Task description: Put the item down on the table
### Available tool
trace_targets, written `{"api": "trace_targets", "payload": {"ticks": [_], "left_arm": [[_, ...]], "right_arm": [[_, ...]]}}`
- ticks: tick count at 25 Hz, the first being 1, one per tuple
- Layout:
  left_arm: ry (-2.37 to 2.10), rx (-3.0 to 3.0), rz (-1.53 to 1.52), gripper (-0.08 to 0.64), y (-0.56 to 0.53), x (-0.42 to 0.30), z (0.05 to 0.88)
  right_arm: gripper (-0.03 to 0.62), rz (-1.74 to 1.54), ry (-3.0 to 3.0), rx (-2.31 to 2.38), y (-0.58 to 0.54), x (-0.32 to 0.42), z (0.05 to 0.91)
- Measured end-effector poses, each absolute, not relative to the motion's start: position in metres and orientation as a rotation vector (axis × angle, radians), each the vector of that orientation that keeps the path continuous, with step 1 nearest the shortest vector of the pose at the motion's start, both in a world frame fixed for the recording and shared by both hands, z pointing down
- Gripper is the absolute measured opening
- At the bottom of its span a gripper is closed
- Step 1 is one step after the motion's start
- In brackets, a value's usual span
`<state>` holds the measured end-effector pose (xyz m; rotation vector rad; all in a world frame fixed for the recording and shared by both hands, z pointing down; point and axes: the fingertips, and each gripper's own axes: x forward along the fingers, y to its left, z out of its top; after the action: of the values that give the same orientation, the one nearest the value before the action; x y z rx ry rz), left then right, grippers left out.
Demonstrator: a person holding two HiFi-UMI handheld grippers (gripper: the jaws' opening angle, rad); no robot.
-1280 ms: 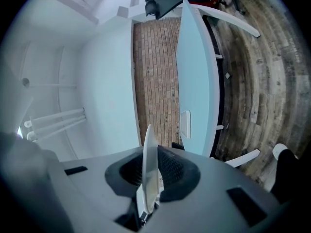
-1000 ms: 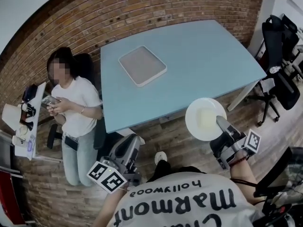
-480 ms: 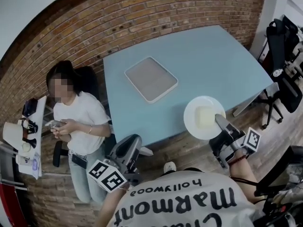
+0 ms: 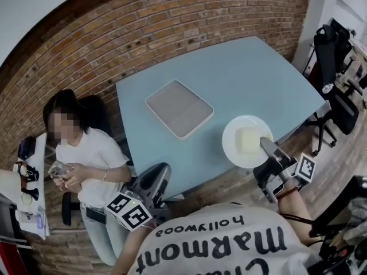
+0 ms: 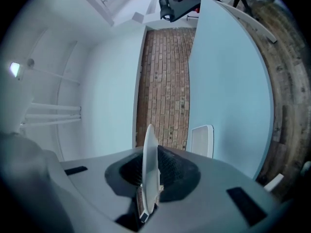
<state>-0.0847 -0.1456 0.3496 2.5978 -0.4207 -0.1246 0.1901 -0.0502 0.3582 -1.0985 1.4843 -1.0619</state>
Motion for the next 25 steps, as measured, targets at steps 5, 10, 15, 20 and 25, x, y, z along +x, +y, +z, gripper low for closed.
{"api": "trace_targets", "payload": {"ticks": [5, 10, 15, 20, 25], "left_arm": [[-0.446, 2.603, -0.161, 0.029, -0.172, -0.087, 0.349], [-0.501, 2.568, -0.149, 0.029, -0.188, -0.099, 0.366], [-0.571, 2.535, -0.156, 0.029, -0.194, -0.11, 0.375], [-0.632, 2.501, -0.148, 0.029, -0.188, -0.118, 0.386], [-0.746, 2.443, -0.151, 0.029, -0.189, -0.124, 0.392]], "right_arm": [[0.041, -1.059, 1.495, -1.115, -0.069, 0.185, 0.357], [0.041, -1.102, 1.504, -1.129, -0.092, 0.177, 0.36], [0.041, -1.136, 1.528, -1.123, -0.109, 0.176, 0.36], [0.041, -1.196, 1.562, -1.087, -0.135, 0.173, 0.367], [0.041, -1.284, 1.601, -1.018, -0.177, 0.171, 0.373]]}}
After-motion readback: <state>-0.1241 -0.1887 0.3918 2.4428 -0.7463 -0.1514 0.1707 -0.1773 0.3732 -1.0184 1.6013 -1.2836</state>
